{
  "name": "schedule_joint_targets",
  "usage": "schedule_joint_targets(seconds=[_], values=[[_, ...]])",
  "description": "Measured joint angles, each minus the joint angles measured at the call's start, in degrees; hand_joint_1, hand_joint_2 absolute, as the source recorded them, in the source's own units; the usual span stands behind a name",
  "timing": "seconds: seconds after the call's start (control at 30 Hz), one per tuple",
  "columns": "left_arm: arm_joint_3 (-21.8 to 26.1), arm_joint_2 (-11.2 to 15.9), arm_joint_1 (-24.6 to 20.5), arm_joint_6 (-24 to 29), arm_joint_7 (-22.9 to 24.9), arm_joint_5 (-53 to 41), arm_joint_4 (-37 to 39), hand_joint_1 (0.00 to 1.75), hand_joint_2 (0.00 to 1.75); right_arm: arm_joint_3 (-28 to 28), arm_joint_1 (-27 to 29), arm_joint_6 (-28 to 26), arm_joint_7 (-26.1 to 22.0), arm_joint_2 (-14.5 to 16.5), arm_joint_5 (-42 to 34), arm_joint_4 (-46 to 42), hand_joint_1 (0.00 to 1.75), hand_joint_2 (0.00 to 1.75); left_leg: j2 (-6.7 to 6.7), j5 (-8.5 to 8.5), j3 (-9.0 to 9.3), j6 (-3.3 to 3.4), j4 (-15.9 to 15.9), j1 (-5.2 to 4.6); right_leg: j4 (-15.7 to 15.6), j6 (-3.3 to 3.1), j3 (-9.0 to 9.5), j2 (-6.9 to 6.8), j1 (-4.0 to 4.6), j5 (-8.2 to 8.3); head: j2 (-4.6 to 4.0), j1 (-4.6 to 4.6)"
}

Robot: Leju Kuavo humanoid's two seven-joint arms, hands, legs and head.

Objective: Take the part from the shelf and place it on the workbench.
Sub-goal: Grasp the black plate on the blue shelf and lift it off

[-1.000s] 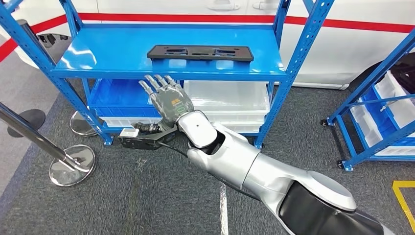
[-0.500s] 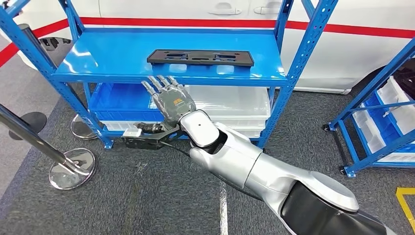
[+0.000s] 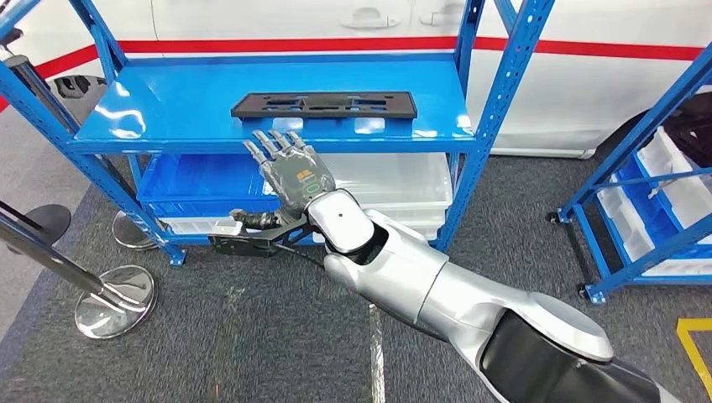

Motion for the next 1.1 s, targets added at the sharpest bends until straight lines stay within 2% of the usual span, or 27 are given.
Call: schedule_joint_targets(seconds=[0.07, 0.17, 0.2, 0.27, 0.3, 0.33, 0.37, 0.4, 0.43, 0.47, 0.5, 0.53, 0.6, 0.67, 0.73, 0.8, 0.83, 0.87, 0.9, 0.93, 0.97, 1.0, 1.03, 1.1], values=[[-0.20, 0.05, -0.12, 0.00, 0.02, 0.01, 0.01, 0.00, 0.00, 0.00, -0.02, 0.04, 0.00, 0.00, 0.07, 0.00, 0.00, 0.00, -0.09, -0.29, 0.82, 0.41, -1.57, -0.34, -0.08, 0.48, -0.04, -0.06, 0.13, -0.19, 0.00, 0.01], [-0.42, -0.02, -0.07, -0.05, 0.04, 0.21, 0.01, 0.00, 0.00, 0.00, -0.13, 0.05, -0.11, 0.04, 0.17, -0.01, 0.00, 0.00, -0.10, -0.35, 1.53, 1.14, -2.39, 0.09, 0.88, 1.37, -0.25, -0.28, 0.21, -1.16, 0.00, 0.07], [-0.44, -0.01, -0.02, -0.14, 0.03, 0.31, 0.01, 0.00, 0.00, 0.00, -0.21, -0.03, -0.31, 0.14, 0.20, 0.02, 0.00, 0.00, -0.05, -0.37, 1.92, 1.38, -2.68, 0.29, 2.92, 1.65, -1.16, -0.35, 0.20, -2.26, 0.00, 0.17], [-0.44, 0.16, 0.00, -0.51, 0.14, 0.43, 0.01, 0.00, 0.00, 0.00, -0.18, -0.30, -1.21, 0.71, 0.29, 0.47, 0.00, 0.00, 0.00, -0.65, 2.35, 1.71, -2.81, 0.34, 10.17, 2.01, -5.00, -0.46, -0.05, -5.24, 0.00, 0.35], [-0.45, 0.33, -0.05, -0.77, 0.44, 0.48, 0.01, 0.00, 0.00, 0.02, -0.03, -0.43, -1.72, 1.25, 0.32, 0.92, 0.00, 0.00, -0.01, -0.82, 2.48, 1.77, -2.77, 0.33, 13.62, 2.11, -7.12, -0.47, -0.22, -6.14, 0.00, 0.37], [-0.45, 0.49, -0.11, -0.98, 0.87, 0.51, 0.02, 0.00, 0.00, 0.10, 0.14, -0.51, -2.14, 1.84, 0.34, 1.44, 0.00, 0.00, -0.04, -1.03, 2.63, 1.77, -2.72, 0.34, 15.57, 2.18, -8.60, -0.49, -0.37, -6.08, 0.00, 0.37], [-0.46, 0.63, -0.14, -1.11, 1.34, 0.54, 0.02, 0.00, 0.00, 0.23, 0.26, -0.54, -2.39, 2.40, 0.33, 1.87, 0.00, 0.00, -0.10, -1.27, 2.82, 1.69, -2.63, 0.36, 15.20, 2.19, -8.95, -0.53, -0.52, -4.87, 0.00, 0.36], [-0.47, 0.71, -0.13, -1.20, 1.78, 0.60, 0.03, 0.00, 0.00, 0.39, 0.30, -0.54, -2.50, 2.93, 0.33, 2.26, 0.00, 0.00, -0.18, -1.57, 3.08, 1.57, -2.52, 0.38, 12.75, 2.14, -8.23, -0.57, -0.66, -2.77, 0.00, 0.36], [-0.48, 0.74, -0.11, -1.22, 2.03, 0.65, 0.03, 0.00, 0.00, 0.54, 0.23, -0.54, -2.53, 3.30, 0.31, 2.53, 0.00, 0.00, -0.27, -1.89, 3.37, 1.40, -2.37, 0.41, 8.92, 2.04, -6.72, -0.62, -0.75, -0.40, 0.00, 0.36], [-0.48, 0.74, -0.09, -1.22, 2.17, 0.73, 0.03, 0.00, 0.00, 0.63, 0.12, -0.55, -2.54, 3.60, 0.27, 2.77, 0.00, 0.00, -0.35, -2.23, 3.60, 1.15, -2.20, 0.35, 5.29, 1.91, -5.08, -0.65, -0.76, 1.20, 0.00, 0.35], [-0.49, 0.80, -0.09, -1.21, 2.24, 0.80, 0.03, 0.00, 0.00, 0.67, -0.05, -0.56, -2.54, 3.93, 0.22, 3.02, 0.00, 0.00, -0.43, -2.51, 3.72, 0.85, -2.05, 0.29, 2.52, 1.73, -3.75, -0.61, -0.69, 2.05, 0.00, 0.36], [-0.51, 0.88, -0.12, -1.20, 2.24, 0.84, 0.03, 0.00, 0.00, 0.71, -0.21, -0.60, -2.55, 4.23, 0.16, 3.30, 0.00, 0.00, -0.47, -2.69, 3.75, 0.53, -1.98, 0.25, 1.04, 1.57, -3.01, -0.53, -0.57, 2.17, 0.00, 0.31], [-0.56, 1.01, -0.17, -1.19, 1.99, 0.79, 0.03, 0.00, 0.00, 0.78, -0.46, -0.81, -2.52, 4.83, 0.03, 4.05, 0.00, 0.00, -0.48, -2.81, 3.88, -0.12, -2.20, 0.27, 0.42, 1.15, -2.59, -0.28, -0.39, 1.75, 0.00, 0.28], [-0.63, 1.02, -0.14, -1.18, 1.44, 0.48, 0.03, 0.00, 0.00, 0.81, -0.63, -1.08, -2.42, 5.14, -0.10, 4.85, 0.00, 0.00, -0.30, -3.51, 3.76, -0.65, -1.50, 0.37, 0.01, 0.62, -2.14, -0.20, -0.62, 1.72, 0.00, 0.21], [-0.76, 1.01, -0.13, -1.09, 0.89, 0.09, 0.03, 0.00, 0.00, 0.81, -0.85, -1.16, -2.22, 5.14, -0.21, 5.34, 0.00, 0.00, -0.15, -5.97, 1.42, -0.98, 3.46, 0.42, -0.33, 0.11, -1.59, -0.26, -0.81, 1.60, 0.00, 0.02], [-0.90, 0.99, -0.12, -0.98, 0.56, -0.12, 0.03, 0.00, 0.00, 0.81, -0.83, -1.09, -1.96, 4.88, -0.26, 5.57, 0.00, 0.00, -0.12, -8.60, -2.69, -1.16, 10.99, 0.42, -0.31, -0.29, -1.29, -0.29, -0.65, 1.33, 0.00, -0.09], [-0.94, 0.97, -0.06, -0.90, 0.48, -0.19, 0.03, 0.00, 0.00, 0.81, -0.70, -1.04, -1.79, 4.69, -0.27, 5.65, 0.00, 0.00, -0.12, -8.80, -4.26, -1.20, 13.34, 0.42, -0.27, -0.43, -1.14, -0.25, -0.56, 1.17, 0.00, -0.09], [-0.97, 0.94, 0.03, -0.78, 0.39, -0.28, 0.03, 0.00, 0.00, 0.81, -0.59, -0.91, -1.55, 4.45, -0.27, 5.70, 0.00, 0.00, -0.12, -7.92, -4.91, -1.18, 13.66, 0.42, -0.22, -0.50, -0.96, -0.15, -0.50, 0.98, 0.00, -0.09], [-1.00, 0.91, 0.10, -0.60, 0.30, -0.43, 0.03, 0.00, 0.00, 0.81, -0.52, -0.73, -1.28, 4.19, -0.26, 5.69, 0.00, 0.00, -0.12, -6.02, -4.46, -1.10, 11.73, 0.42, -0.15, -0.48, -0.71, -0.03, -0.47, 0.76, 0.00, -0.09], [-1.02, 0.90, 0.17, -0.38, 0.16, -0.60, 0.03, 0.00, 0.00, 0.81, -0.48, -0.48, -1.01, 3.90, -0.24, 5.61, 0.00, 0.00, -0.11, -3.52, -3.08, -0.97, 8.04, 0.42, -0.10, -0.39, -0.39, 0.10, -0.46, 0.49, 0.00, -0.09], [-1.03, 0.88, 0.18, -0.17, 0.02, -0.74, 0.03, 0.00, 0.00, 0.81, -0.48, -0.21, -0.74, 3.59, -0.21, 5.48, 0.00, 0.00, -0.11, -1.71, -1.35, -0.83, 4.20, 0.35, -0.10, -0.21, -0.11, 0.20, -0.38, 0.23, 0.00, -0.07], [-1.04, 0.87, 0.15, 0.03, -0.10, -0.84, 0.03, 0.00, 0.00, 0.81, -0.47, 0.01, -0.55, 3.28, -0.19, 5.28, 0.00, 0.00, -0.16, -0.64, 0.13, -0.62, 0.92, 0.21, -0.04, 0.00, 0.02, 0.26, -0.30, 0.01, 0.00, -0.10], [-1.05, 0.83, 0.10, 0.21, -0.18, -0.86, 0.03, 0.00, 0.00, 0.81, -0.43, 0.22, -0.39, 2.96, -0.15, 5.09, 0.00, 0.00, -0.21, -0.34, 1.02, -0.39, -0.96, 0.06, -0.06, 0.23, 0.06, 0.29, -0.23, -0.10, 0.00, -0.09], [-1.09, 0.73, -0.03, 0.42, -0.22, -0.86, 0.03, 0.00, 0.00, 0.81, -0.26, 0.45, -0.28, 2.44, -0.10, 4.74, 0.00, 0.00, -0.32, -0.77, 1.37, 0.10, -1.81, -0.21, -0.19, 0.67, 0.00, 0.32, -0.17, -0.16, 0.00, -0.07]])
